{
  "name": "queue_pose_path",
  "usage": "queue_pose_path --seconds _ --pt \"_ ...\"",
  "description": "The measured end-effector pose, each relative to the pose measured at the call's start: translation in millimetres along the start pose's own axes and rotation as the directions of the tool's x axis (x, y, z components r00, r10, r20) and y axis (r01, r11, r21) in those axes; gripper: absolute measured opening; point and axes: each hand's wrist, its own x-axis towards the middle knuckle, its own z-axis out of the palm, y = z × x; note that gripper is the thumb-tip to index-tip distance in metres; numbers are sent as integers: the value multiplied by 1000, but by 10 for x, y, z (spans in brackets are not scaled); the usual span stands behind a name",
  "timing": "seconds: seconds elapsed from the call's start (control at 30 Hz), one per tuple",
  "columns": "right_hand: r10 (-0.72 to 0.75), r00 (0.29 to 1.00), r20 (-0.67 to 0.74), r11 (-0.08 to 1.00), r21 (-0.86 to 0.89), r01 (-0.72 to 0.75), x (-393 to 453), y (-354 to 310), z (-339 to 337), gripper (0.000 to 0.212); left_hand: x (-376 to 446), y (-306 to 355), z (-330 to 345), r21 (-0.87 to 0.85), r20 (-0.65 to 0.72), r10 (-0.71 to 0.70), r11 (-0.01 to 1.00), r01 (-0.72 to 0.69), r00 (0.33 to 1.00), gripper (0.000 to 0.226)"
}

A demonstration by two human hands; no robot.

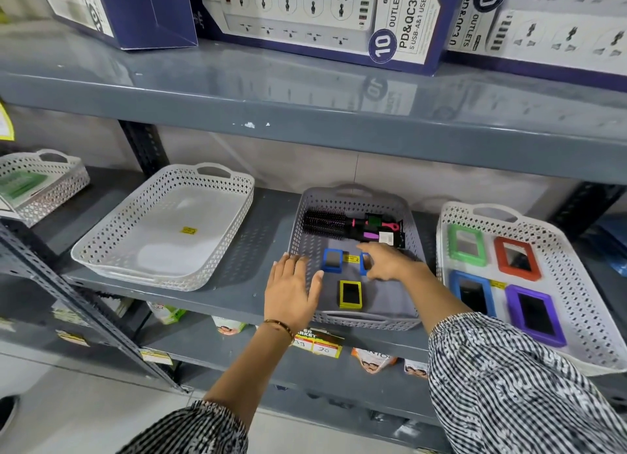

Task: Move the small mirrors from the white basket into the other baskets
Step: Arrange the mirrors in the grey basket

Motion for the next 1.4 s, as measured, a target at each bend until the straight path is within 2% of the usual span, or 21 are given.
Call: queue_pose_path --seconds 0.2,0.4,0.57,0.87,1.1,1.4 --pt "-6 1000 5 1000 -20 6 5 -59 -43 88 -4 4 0 2 -2 -5 1000 5 1000 57" --pt "-131 991 -37 990 44 133 128 -447 -50 79 -2 8 -3 -7 -20 -8 1000 7 1000 58" --pt "-143 989 32 989 -20 143 202 -616 44 78 -11 13 -17 -6 -19 -7 1000 7 1000 62" --pt "-160 987 20 984 -73 161 281 -611 119 58 2 1 5 2 -11 -8 1000 8 1000 62" --pt "-122 991 53 987 -97 126 310 -591 168 89 -6 7 0 -2 -18 -10 1000 10 1000 61" --pt "-133 989 60 986 -91 138 330 -595 174 97 -7 20 1 23 -19 -8 1000 8 1000 63"
